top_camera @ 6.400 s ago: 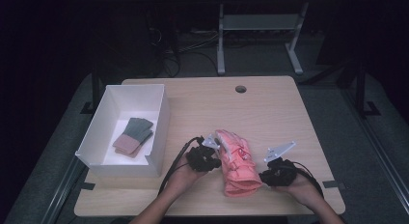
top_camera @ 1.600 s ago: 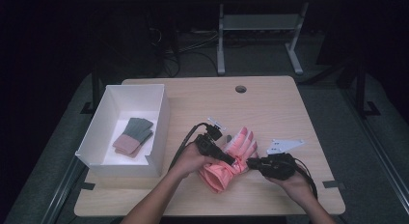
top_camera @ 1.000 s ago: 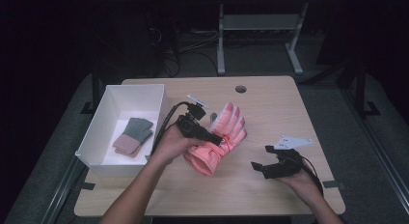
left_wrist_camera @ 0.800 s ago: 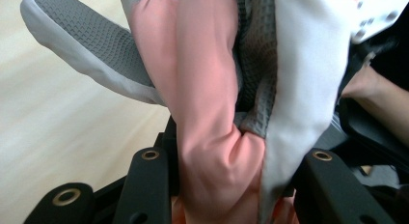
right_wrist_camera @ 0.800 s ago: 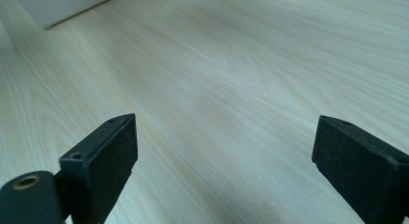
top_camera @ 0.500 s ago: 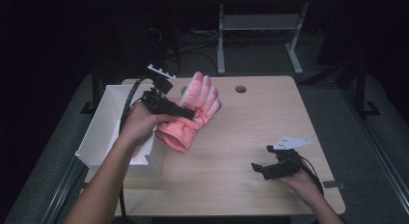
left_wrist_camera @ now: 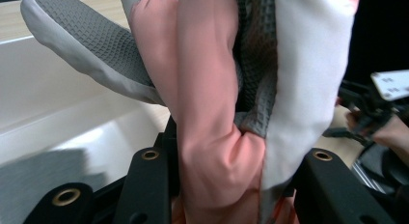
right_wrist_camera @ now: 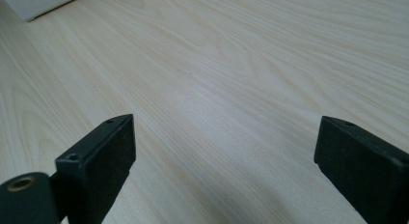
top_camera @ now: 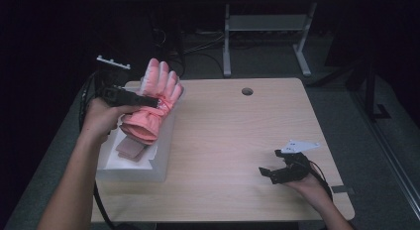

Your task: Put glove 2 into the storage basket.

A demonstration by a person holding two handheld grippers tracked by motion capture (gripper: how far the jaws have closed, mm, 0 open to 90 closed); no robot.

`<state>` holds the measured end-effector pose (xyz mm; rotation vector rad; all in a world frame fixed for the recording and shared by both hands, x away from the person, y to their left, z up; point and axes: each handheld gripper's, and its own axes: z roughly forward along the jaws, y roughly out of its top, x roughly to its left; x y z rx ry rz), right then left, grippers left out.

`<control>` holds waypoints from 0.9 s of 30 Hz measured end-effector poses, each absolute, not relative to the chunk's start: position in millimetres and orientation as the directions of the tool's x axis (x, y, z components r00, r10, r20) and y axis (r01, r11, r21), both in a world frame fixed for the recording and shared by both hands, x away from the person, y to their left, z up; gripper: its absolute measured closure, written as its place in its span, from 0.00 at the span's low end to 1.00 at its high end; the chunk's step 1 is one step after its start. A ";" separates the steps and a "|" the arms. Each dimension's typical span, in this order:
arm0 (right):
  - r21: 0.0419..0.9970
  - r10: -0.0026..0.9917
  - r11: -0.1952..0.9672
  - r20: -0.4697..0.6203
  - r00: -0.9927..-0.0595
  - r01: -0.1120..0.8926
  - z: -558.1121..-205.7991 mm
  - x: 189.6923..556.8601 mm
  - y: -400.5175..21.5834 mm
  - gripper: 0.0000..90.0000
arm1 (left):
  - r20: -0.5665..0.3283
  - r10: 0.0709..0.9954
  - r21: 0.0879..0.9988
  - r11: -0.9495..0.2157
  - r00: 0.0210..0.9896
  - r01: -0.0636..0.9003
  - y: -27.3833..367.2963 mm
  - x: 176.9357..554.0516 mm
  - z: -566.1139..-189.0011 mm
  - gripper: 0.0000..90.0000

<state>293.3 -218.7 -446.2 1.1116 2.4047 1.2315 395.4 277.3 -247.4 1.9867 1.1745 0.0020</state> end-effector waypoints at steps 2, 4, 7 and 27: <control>0.768 0.711 0.362 0.139 -0.689 0.528 -446.4 293.4 -218.6 0.08 | -0.383 0.749 0.632 -0.214 0.540 0.745 288.6 397.8 -252.2 0.67; 0.767 0.712 0.360 0.141 -0.688 0.530 -446.4 293.6 -218.2 0.08 | -0.384 0.768 0.622 -0.195 0.512 0.758 297.4 400.8 -258.8 0.67; 0.767 0.712 0.363 0.138 -0.688 0.530 -446.2 293.5 -218.2 0.08 | -0.393 0.790 0.604 -0.165 0.471 0.780 308.4 406.0 -272.2 0.67; 0.772 0.697 0.363 0.147 -0.701 0.522 -446.5 294.3 -222.7 0.08 | -0.434 0.835 0.450 -0.124 0.338 0.885 318.0 428.6 -377.9 0.66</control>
